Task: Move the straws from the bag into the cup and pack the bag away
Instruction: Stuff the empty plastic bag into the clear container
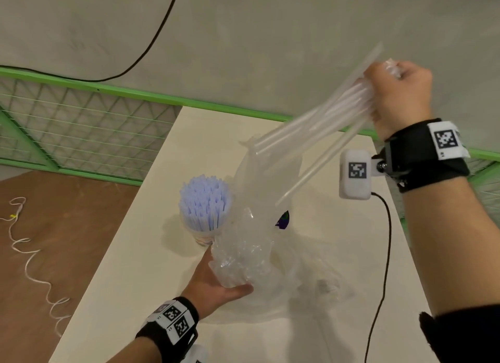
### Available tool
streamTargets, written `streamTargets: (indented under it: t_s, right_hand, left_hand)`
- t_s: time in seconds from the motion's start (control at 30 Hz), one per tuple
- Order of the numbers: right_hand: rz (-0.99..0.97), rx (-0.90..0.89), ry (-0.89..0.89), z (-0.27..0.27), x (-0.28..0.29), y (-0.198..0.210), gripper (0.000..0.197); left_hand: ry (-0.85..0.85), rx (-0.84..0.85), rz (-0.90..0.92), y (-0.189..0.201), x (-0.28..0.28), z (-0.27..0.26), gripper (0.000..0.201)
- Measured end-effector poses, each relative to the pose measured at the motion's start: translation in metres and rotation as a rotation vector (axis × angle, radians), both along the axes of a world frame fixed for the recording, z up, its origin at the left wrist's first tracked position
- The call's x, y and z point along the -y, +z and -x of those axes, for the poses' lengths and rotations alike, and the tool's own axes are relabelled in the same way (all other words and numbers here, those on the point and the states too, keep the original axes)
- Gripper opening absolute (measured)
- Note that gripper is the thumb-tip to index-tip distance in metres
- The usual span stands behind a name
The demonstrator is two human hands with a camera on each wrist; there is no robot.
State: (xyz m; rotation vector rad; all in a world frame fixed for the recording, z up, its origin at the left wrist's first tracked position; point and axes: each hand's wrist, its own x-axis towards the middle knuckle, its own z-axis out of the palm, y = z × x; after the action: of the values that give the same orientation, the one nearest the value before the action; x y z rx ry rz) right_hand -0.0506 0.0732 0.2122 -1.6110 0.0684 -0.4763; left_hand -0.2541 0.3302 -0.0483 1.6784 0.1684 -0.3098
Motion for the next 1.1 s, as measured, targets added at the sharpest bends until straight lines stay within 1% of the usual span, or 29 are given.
streamTargets:
  t_s: [0.07,0.13,0.2,0.3,0.33,0.43,0.53,0.6,0.63,0.73,0.83,0.9,0.97,1.03,1.1]
  right_hand:
    - [-0.019,0.007,-0.029,-0.015,-0.007,-0.006,0.022]
    - [0.026,-0.008,-0.040,-0.028,-0.015,-0.017,0.017]
    - [0.156,-0.049,-0.049,-0.038,-0.020,-0.031,0.016]
    - [0.364,-0.087,-0.022,-0.048,-0.022,-0.048,0.030]
    - [0.431,-0.080,-0.001,-0.049,-0.025,-0.051,0.031]
    - [0.608,-0.057,0.133,-0.045,-0.034,-0.066,0.023]
    - [0.897,-0.068,0.376,-0.038,-0.044,-0.091,0.021]
    - [1.090,-0.063,0.579,-0.035,-0.047,-0.112,0.030]
    - [1.151,-0.075,0.649,-0.034,-0.048,-0.120,0.037]
    - [1.227,-0.172,0.728,-0.026,-0.050,-0.128,0.050]
    - [1.230,-0.240,0.751,-0.021,-0.049,-0.127,0.064]
    - [1.215,-0.193,0.692,-0.017,-0.049,-0.122,0.074]
    - [1.256,-0.050,0.636,-0.008,-0.055,-0.116,0.080]
    - [1.357,0.091,0.618,0.004,-0.068,-0.115,0.079]
    - [1.456,0.156,0.624,0.011,-0.085,-0.120,0.070]
  left_hand:
    - [0.001,-0.007,0.003,0.000,0.000,0.000,0.087]
    - [-0.002,-0.012,0.003,0.001,0.000,0.001,0.088]
    - [0.003,-0.017,0.005,0.001,0.001,0.001,0.088]
    - [0.023,-0.030,0.022,0.002,0.001,0.002,0.087]
    - [0.037,-0.035,0.034,0.002,0.001,0.003,0.086]
    - [0.041,-0.028,0.043,0.003,0.002,0.003,0.086]
    - [0.038,-0.015,0.047,0.003,0.002,0.002,0.087]
    - [0.032,-0.009,0.045,0.003,0.002,0.002,0.086]
    - [0.028,-0.005,0.041,0.003,0.002,0.003,0.086]
    - [0.031,-0.004,0.033,0.001,0.001,0.003,0.087]
    - [0.039,-0.002,0.030,0.001,0.002,0.003,0.085]
    - [0.038,-0.001,0.032,0.002,0.002,0.003,0.085]
    - [0.034,-0.007,0.034,0.001,0.002,0.004,0.085]
    - [0.036,-0.015,0.032,0.002,0.002,0.004,0.085]
    - [0.033,-0.013,0.029,0.003,0.003,0.003,0.083]
